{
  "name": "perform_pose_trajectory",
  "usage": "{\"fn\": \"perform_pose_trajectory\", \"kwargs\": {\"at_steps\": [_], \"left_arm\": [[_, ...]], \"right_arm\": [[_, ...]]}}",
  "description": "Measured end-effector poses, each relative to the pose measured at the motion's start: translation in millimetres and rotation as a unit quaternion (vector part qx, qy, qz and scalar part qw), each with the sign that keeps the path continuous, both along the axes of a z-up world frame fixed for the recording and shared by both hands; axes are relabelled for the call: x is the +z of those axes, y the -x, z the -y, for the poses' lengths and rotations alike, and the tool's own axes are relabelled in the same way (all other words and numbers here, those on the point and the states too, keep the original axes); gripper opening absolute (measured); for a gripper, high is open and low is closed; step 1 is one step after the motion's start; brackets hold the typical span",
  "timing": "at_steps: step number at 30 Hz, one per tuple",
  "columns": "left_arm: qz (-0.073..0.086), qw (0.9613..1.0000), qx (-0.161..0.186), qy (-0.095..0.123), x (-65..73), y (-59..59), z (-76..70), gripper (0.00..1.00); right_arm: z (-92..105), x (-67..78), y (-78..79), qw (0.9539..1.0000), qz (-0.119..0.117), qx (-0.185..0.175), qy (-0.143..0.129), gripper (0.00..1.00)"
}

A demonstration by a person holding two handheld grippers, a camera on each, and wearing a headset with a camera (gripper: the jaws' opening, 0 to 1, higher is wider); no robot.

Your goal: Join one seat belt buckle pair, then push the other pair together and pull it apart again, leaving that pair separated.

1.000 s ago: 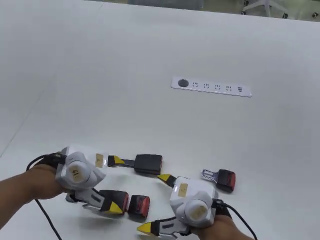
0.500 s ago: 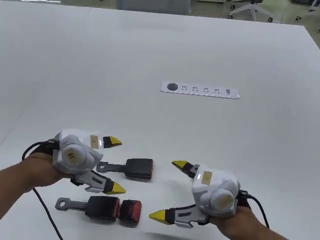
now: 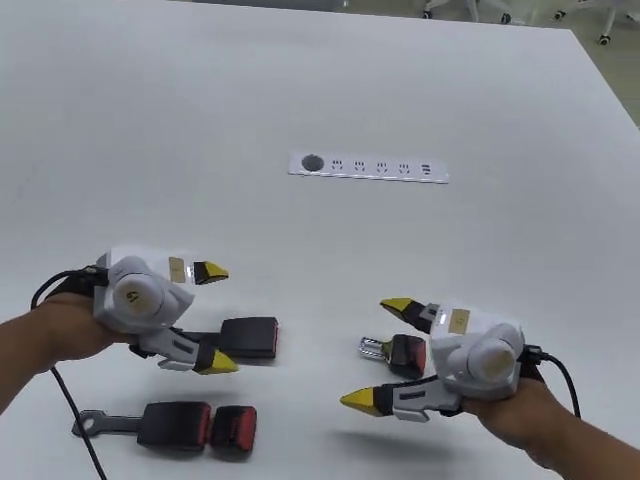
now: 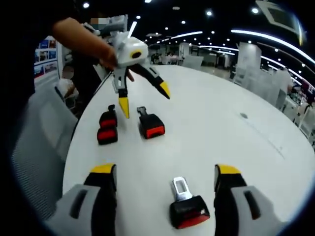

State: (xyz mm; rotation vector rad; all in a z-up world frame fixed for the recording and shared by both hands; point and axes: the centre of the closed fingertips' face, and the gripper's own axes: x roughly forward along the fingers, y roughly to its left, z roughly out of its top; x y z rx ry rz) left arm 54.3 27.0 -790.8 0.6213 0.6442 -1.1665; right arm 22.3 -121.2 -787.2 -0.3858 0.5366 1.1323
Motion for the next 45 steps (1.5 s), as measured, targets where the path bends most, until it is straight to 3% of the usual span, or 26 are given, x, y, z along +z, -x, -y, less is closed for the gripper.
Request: {"fn": "perform_pose_trajectory", "kwargs": {"at_steps": [2, 3, 4, 10, 16, 23, 29, 35, 37, 38, 39, 45], "left_arm": [[-0.001, 1.0000, -0.003, 0.001, -3.8, -1.9, 1.4, 0.73], [-0.016, 0.9999, -0.003, 0.000, -8.7, 0.5, 2.4, 0.74], [-0.019, 0.9998, -0.005, -0.004, -11.4, 1.5, 2.8, 0.74], [-0.033, 0.9992, -0.018, -0.012, -29.3, -0.1, 4.8, 0.73], [-0.046, 0.9985, -0.023, -0.016, -37.0, 1.0, 9.8, 0.67], [-0.066, 0.9969, -0.034, -0.026, -44.2, 9.5, 8.0, 0.57], [-0.069, 0.9962, -0.051, -0.017, -42.2, 13.1, 11.1, 0.51], [-0.068, 0.9952, -0.067, -0.019, -40.8, 12.9, 12.0, 0.46], [-0.069, 0.9949, -0.071, -0.018, -40.1, 13.7, 12.8, 0.38], [-0.058, 0.9954, -0.075, -0.018, -39.4, 10.1, 13.6, 0.35], [-0.068, 0.9950, -0.071, -0.018, -41.2, 12.3, 13.0, 0.35], [-0.065, 0.9942, -0.084, -0.018, -43.9, 12.6, 12.0, 0.35]], "right_arm": [[4.8, -2.5, -1.0, 0.9999, -0.011, 0.002, -0.004, 0.80], [9.4, -7.1, -2.0, 0.9998, -0.018, 0.000, 0.002, 0.79], [12.8, -10.4, -2.7, 0.9998, -0.018, 0.001, 0.010, 0.77], [31.1, -26.2, -7.4, 0.9989, -0.037, 0.002, 0.026, 0.71], [47.2, -43.1, -5.3, 0.9965, -0.068, 0.006, 0.048, 0.63], [56.5, -51.7, -2.9, 0.9941, -0.076, 0.025, 0.074, 0.52], [59.8, -53.8, -5.8, 0.9936, -0.065, 0.040, 0.084, 0.47], [60.7, -53.0, -10.5, 0.9934, -0.055, 0.057, 0.083, 0.37], [61.6, -53.1, -10.6, 0.9931, -0.050, 0.065, 0.084, 0.36], [61.8, -53.1, -10.8, 0.9931, -0.051, 0.066, 0.082, 0.36], [62.1, -52.6, -10.5, 0.9931, -0.052, 0.067, 0.080, 0.36], [63.9, -52.0, -10.7, 0.9937, -0.050, 0.082, 0.059, 0.35]]}}
